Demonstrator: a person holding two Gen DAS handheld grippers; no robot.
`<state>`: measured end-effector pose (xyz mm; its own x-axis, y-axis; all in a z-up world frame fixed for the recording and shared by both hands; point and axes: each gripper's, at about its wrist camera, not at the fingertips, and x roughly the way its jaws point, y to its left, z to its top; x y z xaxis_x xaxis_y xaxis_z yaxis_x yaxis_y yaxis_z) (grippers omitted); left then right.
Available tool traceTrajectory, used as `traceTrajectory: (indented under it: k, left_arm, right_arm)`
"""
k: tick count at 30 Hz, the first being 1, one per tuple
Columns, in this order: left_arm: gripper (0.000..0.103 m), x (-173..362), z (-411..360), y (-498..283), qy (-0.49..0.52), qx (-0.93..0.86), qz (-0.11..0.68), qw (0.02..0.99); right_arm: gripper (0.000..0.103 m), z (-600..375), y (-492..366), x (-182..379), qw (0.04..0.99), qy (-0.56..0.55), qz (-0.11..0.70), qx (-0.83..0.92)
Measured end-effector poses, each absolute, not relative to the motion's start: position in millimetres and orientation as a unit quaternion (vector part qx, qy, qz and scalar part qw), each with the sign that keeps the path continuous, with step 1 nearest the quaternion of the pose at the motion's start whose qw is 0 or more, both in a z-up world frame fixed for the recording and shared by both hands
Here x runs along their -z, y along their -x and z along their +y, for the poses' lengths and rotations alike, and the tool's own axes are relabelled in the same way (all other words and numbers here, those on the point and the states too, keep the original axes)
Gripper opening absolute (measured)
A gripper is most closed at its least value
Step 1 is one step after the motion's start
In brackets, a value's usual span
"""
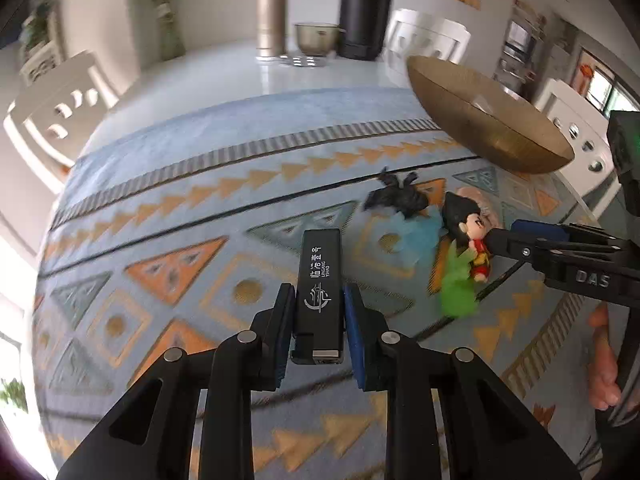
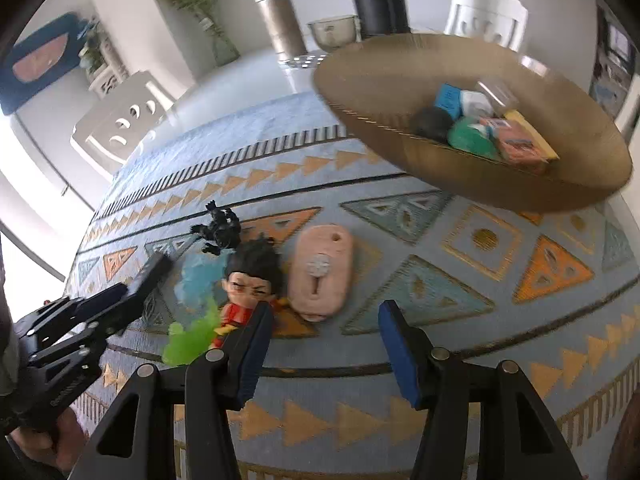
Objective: Organize rigid objects
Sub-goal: 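Grasp the black USB stick with the left gripper while the right gripper grasps the pink oval item, then carry the USB stick and pink item over the wooden bowl and release both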
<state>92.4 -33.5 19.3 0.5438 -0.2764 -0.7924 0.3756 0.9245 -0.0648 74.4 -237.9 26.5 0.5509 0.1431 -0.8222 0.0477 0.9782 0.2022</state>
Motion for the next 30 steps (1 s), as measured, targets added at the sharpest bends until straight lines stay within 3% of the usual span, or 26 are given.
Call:
traceTrajectory:
  k: [5,7,8,16,20,30]
  left_arm:
    - [0.022,-20,-24,-75,-0.04,0.173,0.432,0.884]
    - [0.022,-20,-23,-67,-0.04,0.171,0.431,0.885]
    - [0.022,-20,-23,-63,-0.041,0.17,0.43,0.886]
    - [0.022,-20,-25,-19,-0.041,0.151,0.414,0.897]
    - [0.022,-15,-28,-12,-0.036,0.144,0.408,0.901]
    - [0.022,-15,-22,-10,-0.03,0.114,0.401,0.908]
  right_arm:
    - [0.055,-224,-95,-23,0.88,-0.055,0.471,0.003]
    - [0.046,-217,-101,-21,0.884,-0.02,0.467,0.019]
    - [0.035,-214,-100,-21,0.887,-0.005,0.462,0.021]
    - [0.035,-225,-25,-37,0.892,-0.042,0.448,-0.037]
    - [0.035,-222,13,-41,0.912,0.0,0.409,-0.036]
    - [0.035,-240,13,-29,0.908,-0.06,0.409,-0.067]
